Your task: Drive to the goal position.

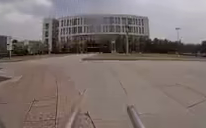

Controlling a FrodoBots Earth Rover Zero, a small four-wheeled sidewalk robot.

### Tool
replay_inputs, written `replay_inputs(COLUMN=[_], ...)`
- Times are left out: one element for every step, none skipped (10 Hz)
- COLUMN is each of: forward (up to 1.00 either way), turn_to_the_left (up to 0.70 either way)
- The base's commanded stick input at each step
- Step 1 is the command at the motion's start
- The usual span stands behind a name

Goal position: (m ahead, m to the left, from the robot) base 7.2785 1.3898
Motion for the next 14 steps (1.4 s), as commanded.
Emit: replay_inputs(forward=[0.69,0.69,0.69,0.69,0.69,0.69,0.69,0.69,0.69,0.69,0.69,0.69,0.69,0.69], turn_to_the_left=[0.00,0.00,0.00,0.00,0.00,0.00,0.00,0.00,0.00,0.00,0.00,0.00,0.00,0.00])
